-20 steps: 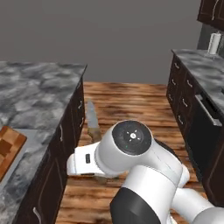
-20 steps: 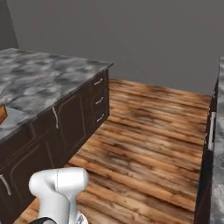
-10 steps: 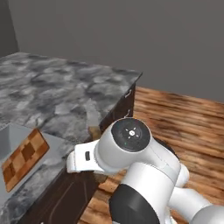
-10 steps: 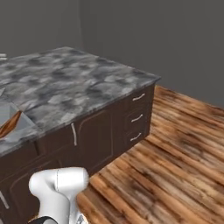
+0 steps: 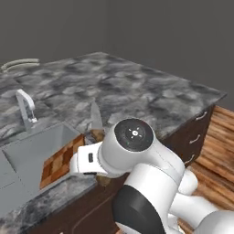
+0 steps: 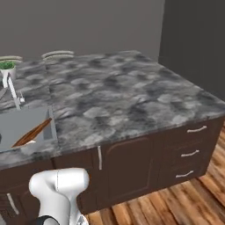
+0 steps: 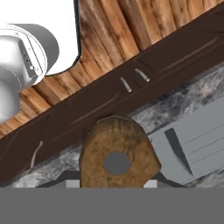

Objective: Move the cutting board and knife to the sink. Then move spray from the cabinet to the counter.

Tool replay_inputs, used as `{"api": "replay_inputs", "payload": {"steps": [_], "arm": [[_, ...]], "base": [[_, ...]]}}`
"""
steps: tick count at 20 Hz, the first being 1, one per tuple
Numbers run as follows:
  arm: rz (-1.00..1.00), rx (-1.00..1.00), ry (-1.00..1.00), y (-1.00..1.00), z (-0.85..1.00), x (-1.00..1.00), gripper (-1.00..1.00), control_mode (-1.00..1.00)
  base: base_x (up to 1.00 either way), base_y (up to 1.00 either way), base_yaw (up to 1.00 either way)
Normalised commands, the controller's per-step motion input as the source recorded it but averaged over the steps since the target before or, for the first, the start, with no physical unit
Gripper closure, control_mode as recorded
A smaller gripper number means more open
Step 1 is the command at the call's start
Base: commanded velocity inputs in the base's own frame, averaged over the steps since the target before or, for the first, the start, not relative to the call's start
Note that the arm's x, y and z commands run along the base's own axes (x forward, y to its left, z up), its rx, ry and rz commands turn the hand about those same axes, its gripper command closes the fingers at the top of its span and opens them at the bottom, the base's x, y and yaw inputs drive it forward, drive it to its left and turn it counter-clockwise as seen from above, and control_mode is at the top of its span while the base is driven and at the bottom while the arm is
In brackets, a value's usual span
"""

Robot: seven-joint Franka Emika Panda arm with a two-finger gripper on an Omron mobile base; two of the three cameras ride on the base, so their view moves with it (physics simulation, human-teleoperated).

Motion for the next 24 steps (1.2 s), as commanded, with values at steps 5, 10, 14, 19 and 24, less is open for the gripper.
{"api": "replay_inputs", "payload": {"steps": [5, 10, 14, 19, 24], "arm": [[0.0, 0.0, 0.0, 0.0, 0.0, 0.0, 1.0, 1.0], [0.0, 0.0, 0.0, 0.0, 0.0, 0.0, 1.0, 1.0], [0.0, 0.0, 0.0, 0.0, 0.0, 0.0, 1.0, 1.0], [0.0, 0.0, 0.0, 0.0, 0.0, 0.0, 1.0, 1.0], [0.0, 0.02, 0.12, -0.1, -0.02, 0.27, 1.0, -1.0]], "base": [[0.29, 0.0, 0.82], [0.05, -0.07, 0.42], [0.76, -0.41, 0.12], [0.98, -0.66, 0.17], [0.32, -0.23, 0.02]]}}
